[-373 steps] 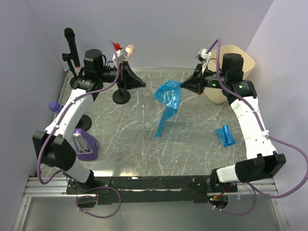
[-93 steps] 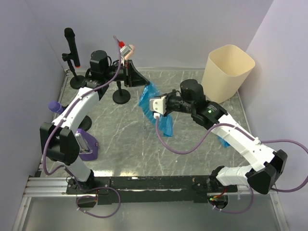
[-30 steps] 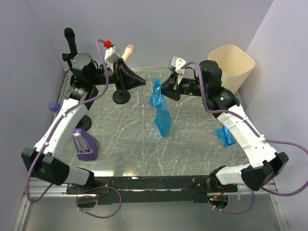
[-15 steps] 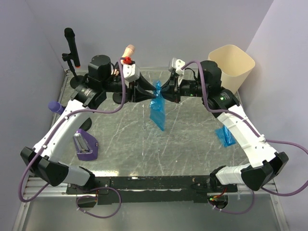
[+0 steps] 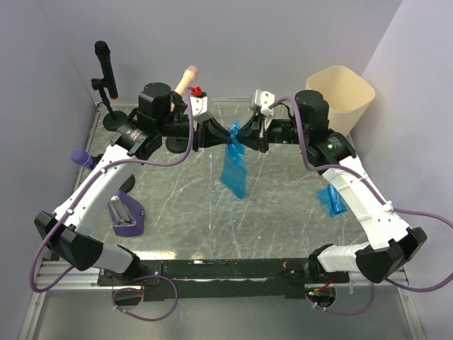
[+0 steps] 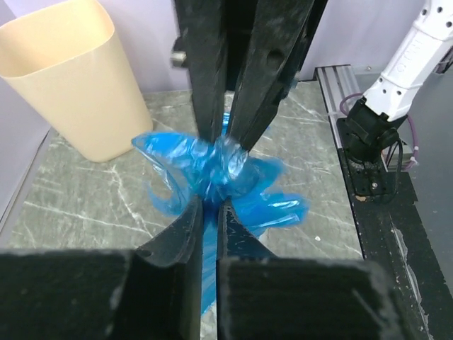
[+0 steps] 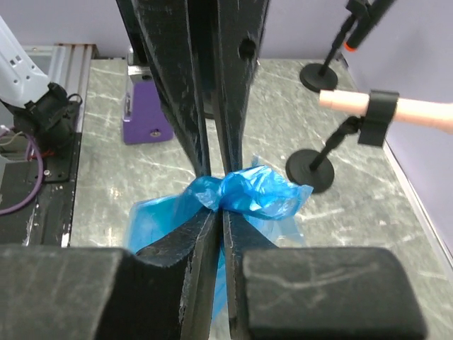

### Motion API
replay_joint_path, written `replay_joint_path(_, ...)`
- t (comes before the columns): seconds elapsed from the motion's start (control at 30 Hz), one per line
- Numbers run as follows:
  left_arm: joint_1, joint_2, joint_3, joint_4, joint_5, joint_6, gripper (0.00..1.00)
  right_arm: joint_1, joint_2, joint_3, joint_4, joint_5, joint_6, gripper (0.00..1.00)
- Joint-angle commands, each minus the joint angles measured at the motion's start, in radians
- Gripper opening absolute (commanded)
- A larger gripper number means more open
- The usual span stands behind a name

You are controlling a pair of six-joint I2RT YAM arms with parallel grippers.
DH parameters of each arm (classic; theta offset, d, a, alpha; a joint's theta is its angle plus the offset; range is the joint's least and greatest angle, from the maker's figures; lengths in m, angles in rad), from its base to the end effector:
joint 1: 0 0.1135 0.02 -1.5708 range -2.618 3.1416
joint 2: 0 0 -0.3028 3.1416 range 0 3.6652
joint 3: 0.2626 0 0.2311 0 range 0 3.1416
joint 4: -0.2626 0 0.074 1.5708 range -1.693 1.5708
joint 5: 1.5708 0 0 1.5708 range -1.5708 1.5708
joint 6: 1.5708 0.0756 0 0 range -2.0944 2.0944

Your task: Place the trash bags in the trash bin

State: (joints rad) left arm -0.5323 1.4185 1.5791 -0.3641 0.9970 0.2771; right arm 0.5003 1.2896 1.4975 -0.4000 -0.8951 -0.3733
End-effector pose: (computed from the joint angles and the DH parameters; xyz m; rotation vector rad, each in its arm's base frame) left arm 0.2241 -0.2057 0.4845 1.3180 1.2245 -1.0584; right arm 0.2007 0.1770 0.4860 -1.2864 1.2159 0.8746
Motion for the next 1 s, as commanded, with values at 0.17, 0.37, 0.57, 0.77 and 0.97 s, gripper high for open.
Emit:
replay_joint_path(0.17, 0.015, -0.043, 0.016, 0.016, 0.006, -0.013, 0.03, -0.098, -0.073, -0.036, -0.016, 0.056, 0.056, 0.04)
replay_joint_path(0.37, 0.022, -0.032, 0.025, 0.043, 0.032, -0.018, 0.02, -0.109, -0.082, -0.056, -0.013, 0.049, 0.03, 0.06)
replay_joint_path(0.57, 0.022, -0.007, 0.029, 0.134, 0.068, -0.081, 0.31, -0.106, -0.07, -0.051, 0.001, 0.024, 0.042, 0.06)
replay_joint_path(0.77, 0.003, 0.042, 0.047, 0.246, 0.095, -0.168, 0.47, -0.094, -0.046, -0.031, 0.015, 0.007, 0.051, 0.06)
replay_joint_path(0.97, -0.011, 0.099, 0.087, 0.281, 0.126, -0.202, 0.37, -0.082, -0.03, -0.013, 0.018, 0.018, 0.05, 0.06)
